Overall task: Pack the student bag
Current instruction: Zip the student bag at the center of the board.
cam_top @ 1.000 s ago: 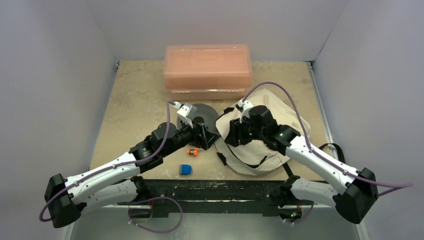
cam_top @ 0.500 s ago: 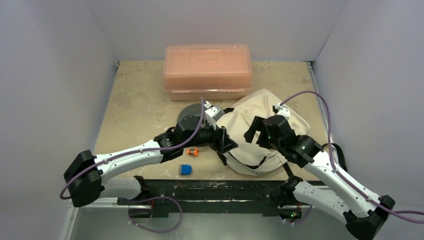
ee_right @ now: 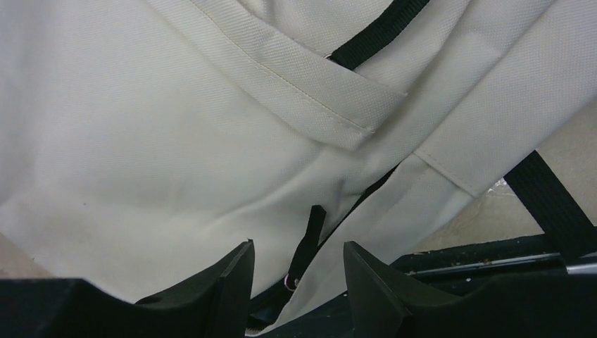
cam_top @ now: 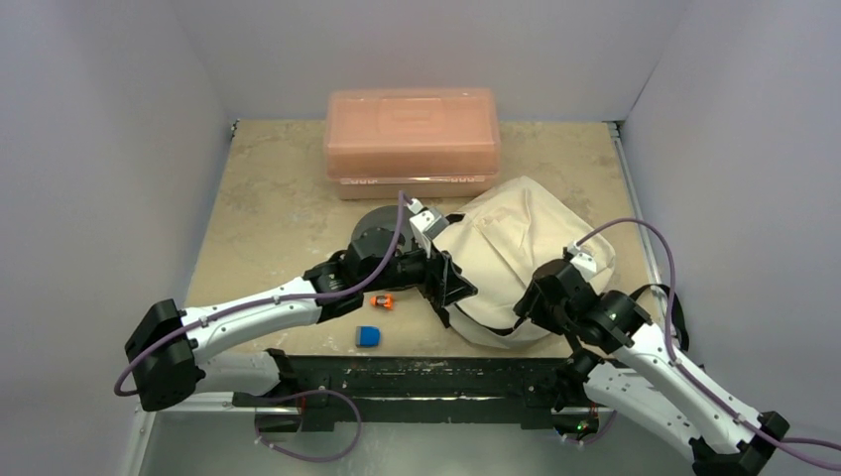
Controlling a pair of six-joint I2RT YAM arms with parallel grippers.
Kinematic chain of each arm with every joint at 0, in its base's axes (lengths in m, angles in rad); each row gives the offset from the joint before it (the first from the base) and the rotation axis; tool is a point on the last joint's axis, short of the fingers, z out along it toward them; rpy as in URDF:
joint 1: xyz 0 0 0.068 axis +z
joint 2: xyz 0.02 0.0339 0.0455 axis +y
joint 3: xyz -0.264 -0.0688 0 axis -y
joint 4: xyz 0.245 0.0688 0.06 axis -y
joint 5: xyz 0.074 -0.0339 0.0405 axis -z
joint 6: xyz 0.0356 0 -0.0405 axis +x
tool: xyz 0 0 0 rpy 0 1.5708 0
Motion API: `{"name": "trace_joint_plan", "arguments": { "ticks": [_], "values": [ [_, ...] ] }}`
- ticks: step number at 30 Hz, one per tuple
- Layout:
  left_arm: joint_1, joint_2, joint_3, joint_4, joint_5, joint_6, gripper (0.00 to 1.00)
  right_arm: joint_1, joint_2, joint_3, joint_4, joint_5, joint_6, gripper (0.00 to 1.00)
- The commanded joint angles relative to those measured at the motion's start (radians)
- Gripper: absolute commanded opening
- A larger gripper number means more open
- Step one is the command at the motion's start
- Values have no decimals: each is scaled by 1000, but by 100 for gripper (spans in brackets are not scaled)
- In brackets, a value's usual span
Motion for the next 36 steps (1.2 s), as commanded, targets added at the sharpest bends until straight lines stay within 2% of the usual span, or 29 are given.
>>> {"name": "trace_joint_plan", "arguments": {
  "ticks": [1,9,14,18,24,32,36],
  "values": [
    [-1,-57,13,9,-11,7,68,0,46,-30,17,37,45,52],
    [-1,-57,9,12,-10,4,68,1,85,-81,157,34,34,49],
    [-2,-53,8,13,-8,4,68,1,91,-101,185,37,32,25],
    [-14,-46,8,23,-26,20,68,0,76,-84,162,42,32,1],
    [-139,3,18,101,-154,186,70,1,-11,24,123,-7,-37,0],
    [-256,212,-21,493,-153,216,68,1,-191,-1,221,-89,-38,0],
    [-265,320,45,462,-162,181,62,0,-206,-9,252,-96,-35,0]
  ]
}}
